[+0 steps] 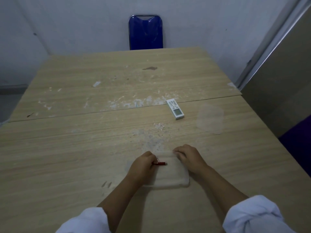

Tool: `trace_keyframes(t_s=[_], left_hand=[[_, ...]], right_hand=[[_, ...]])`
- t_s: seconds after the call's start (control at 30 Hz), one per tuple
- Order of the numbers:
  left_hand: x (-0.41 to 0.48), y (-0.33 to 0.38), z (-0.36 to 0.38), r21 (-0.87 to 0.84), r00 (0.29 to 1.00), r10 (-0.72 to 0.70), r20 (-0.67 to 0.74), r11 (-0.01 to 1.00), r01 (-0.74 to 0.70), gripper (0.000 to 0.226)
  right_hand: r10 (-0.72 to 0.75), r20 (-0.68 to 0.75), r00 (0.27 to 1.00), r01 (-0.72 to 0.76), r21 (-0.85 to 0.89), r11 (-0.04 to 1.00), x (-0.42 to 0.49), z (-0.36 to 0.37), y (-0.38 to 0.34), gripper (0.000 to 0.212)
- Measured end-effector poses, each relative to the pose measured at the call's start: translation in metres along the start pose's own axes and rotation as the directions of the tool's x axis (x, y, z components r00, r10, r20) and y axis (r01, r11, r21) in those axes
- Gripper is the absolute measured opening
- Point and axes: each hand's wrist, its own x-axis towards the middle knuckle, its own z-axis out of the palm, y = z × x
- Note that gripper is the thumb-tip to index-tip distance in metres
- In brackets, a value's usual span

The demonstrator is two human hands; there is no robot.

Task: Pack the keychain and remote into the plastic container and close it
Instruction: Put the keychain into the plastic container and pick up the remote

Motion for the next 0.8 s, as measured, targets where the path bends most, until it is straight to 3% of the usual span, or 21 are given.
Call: trace_keyframes(t_s=[0.1,0.23,0.4,0.53,0.67,0.8], left_hand=[[-0.001,0.003,0.001,0.103,0.999,0.009,-0.037,0.995,-0.005,0.015],[0.004,0.003,-0.003,0.112,0.987,0.001,-0.162,0.994,0.017,0.015],[0.02,-0.006,-0.011,0.017,0.947,-0.114,-0.3,0.992,0.125,0.021],[0.032,-0.021,-0.014,-0.088,0.898,-0.277,-0.342,0.961,0.262,0.018],[0.039,-0.044,-0.011,-0.026,0.87,-0.352,-0.346,0.93,0.366,0.018],[0.034,-0.053,-0.013,0.014,0.879,-0.361,-0.312,0.923,0.384,0.032]], right_hand=[[0.01,0.009,1.0,-0.01,0.018,1.0,0.003,0.0,0.0,0.025],[0.036,-0.003,0.999,-0.036,0.077,0.996,0.011,-0.006,-0.002,0.022],[0.132,-0.129,0.983,-0.111,0.155,0.982,0.045,-0.022,0.002,0.014],[0.165,-0.244,0.956,-0.142,0.11,0.984,0.082,-0.037,0.008,0.029],[0.214,-0.232,0.949,-0.202,0.073,0.977,0.126,-0.046,0.019,0.047],[0.213,-0.224,0.951,-0.215,0.015,0.977,0.157,-0.045,0.021,0.05]])
